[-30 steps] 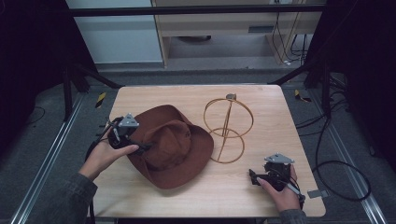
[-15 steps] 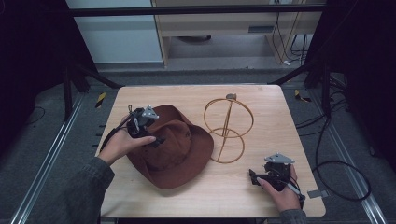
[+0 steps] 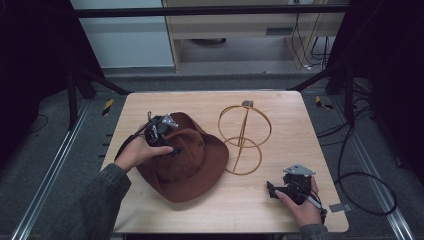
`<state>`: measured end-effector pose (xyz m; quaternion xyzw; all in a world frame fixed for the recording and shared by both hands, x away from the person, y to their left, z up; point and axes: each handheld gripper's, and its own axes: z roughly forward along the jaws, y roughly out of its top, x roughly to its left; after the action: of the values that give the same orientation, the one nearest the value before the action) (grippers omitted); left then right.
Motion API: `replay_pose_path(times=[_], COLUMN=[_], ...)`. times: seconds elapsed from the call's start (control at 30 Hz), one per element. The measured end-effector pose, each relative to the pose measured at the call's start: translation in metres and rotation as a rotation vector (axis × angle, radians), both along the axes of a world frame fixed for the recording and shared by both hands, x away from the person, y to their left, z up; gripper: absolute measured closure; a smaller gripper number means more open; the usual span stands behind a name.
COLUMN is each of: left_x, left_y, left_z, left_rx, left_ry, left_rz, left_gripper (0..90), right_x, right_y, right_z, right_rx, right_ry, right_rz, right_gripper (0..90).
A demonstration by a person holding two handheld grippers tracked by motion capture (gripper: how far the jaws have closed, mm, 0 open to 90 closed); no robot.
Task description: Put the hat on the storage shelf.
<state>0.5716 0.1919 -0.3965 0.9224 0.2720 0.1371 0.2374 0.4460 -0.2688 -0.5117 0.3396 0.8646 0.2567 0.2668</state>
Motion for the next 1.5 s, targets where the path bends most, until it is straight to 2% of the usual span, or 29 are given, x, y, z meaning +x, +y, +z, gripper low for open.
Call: replay_pose_path(times=[0.27, 0.43, 0.57, 0.63, 0.77, 0.8, 0.83, 0.97, 1.1, 1.47, 1.5], left_x=[0.004, 0.004, 0.003, 0.004, 0.003, 0.003, 0.003, 0.003, 0.001, -0.017, -0.019], left_y=[-0.003, -0.006, -0.005, -0.003, -0.001, 0.000, 0.000, 0.003, 0.005, 0.023, 0.025], left_z=[-0.005, -0.006, -0.004, -0.005, -0.006, -0.004, -0.004, -0.002, 0.001, 0.025, 0.027], left_rx=[0.015, 0.026, 0.037, 0.029, 0.049, 0.053, 0.053, 0.044, 0.031, -0.025, -0.046], left_ry=[0.034, 0.049, 0.045, 0.050, 0.056, 0.067, 0.067, 0.082, 0.079, -0.007, -0.007], left_rz=[-0.005, -0.008, -0.009, 0.001, 0.006, 0.003, 0.003, 0.003, 0.002, 0.021, 0.030], left_gripper=[30.2, 47.5, 61.1, 63.3, 74.1, 82.3, 84.7, 88.2, 88.7, 88.8, 88.8], right_x=[0.000, 0.000, 0.000, 0.000, 0.000, 0.000, 0.000, 0.000, 0.000, 0.000, 0.000], right_y=[0.000, 0.000, 0.000, 0.000, 0.000, 0.000, 0.000, 0.000, 0.000, 0.000, 0.000], right_z=[0.000, 0.000, 0.000, 0.000, 0.000, 0.000, 0.000, 0.000, 0.000, 0.000, 0.000], right_rx=[0.000, 0.003, 0.003, 0.002, -0.001, 0.000, 0.000, -0.001, 0.000, 0.000, 0.000], right_ry=[-0.001, 0.001, 0.001, 0.000, 0.001, 0.001, 0.001, 0.001, 0.001, 0.000, 0.001], right_rz=[0.002, 0.001, 0.003, 0.003, 0.000, 0.000, 0.000, 0.000, 0.000, 0.000, 0.000], right_gripper=[0.6, 0.6, 0.6, 0.5, 0.5, 0.5, 0.5, 0.5, 0.4, 0.5, 0.5])
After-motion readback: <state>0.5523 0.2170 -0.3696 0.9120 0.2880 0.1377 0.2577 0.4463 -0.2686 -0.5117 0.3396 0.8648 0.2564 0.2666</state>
